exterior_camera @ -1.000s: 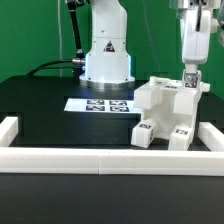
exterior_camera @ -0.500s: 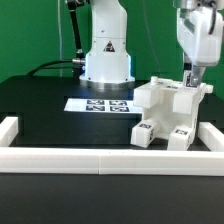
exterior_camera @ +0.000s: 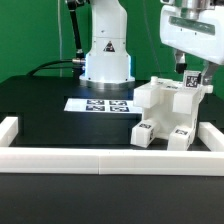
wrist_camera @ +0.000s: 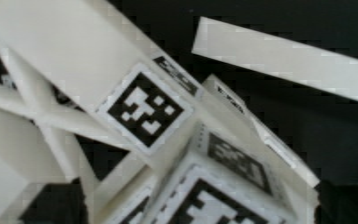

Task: Assemble chair

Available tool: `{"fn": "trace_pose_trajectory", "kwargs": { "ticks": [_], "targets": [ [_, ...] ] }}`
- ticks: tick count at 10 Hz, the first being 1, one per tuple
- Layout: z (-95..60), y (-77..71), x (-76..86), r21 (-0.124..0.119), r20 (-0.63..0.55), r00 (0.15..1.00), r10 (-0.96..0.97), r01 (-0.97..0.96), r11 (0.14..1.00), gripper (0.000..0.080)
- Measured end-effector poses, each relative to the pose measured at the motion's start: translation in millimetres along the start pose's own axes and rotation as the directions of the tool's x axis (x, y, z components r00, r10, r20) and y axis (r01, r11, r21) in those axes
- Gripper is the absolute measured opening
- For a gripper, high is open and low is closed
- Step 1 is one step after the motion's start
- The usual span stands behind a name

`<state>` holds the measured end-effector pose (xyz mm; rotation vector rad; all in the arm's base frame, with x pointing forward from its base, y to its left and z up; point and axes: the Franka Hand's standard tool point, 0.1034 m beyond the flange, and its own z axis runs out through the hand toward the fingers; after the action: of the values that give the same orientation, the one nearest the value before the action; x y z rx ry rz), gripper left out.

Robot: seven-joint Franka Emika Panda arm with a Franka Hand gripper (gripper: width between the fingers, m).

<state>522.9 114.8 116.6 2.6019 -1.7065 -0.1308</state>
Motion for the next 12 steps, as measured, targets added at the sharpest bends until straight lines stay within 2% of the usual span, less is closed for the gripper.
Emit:
{"fn": "trace_pose_trajectory", "kwargs": {
  "ticks": [1, 3, 5, 6, 9, 12],
  "targets": [
    [-0.4, -0.2, -1.8, -0.015, -0.030, 0.986, -0.161, 0.161, 0.987, 0.0649],
    [-0.1, -6.2, -4.4, 0.020, -0.060, 0.937, -0.345, 0.346, 0.938, 0.0649],
    [0.5, -8.0, -4.6, 0.023, -0.083, 0.843, -0.531, 0.535, 0.845, 0.0649],
    [0.0, -8.8, -4.3, 0.024, -0.089, 0.812, -0.577, 0.581, 0.814, 0.0649],
    [1.1, -7.6, -3.7, 0.002, -0.091, 0.673, -0.734, 0.738, 0.675, 0.0649],
    [1.7, -7.3, -3.6, -0.002, -0.089, 0.642, -0.762, 0.765, 0.644, 0.0626]
  ]
}}
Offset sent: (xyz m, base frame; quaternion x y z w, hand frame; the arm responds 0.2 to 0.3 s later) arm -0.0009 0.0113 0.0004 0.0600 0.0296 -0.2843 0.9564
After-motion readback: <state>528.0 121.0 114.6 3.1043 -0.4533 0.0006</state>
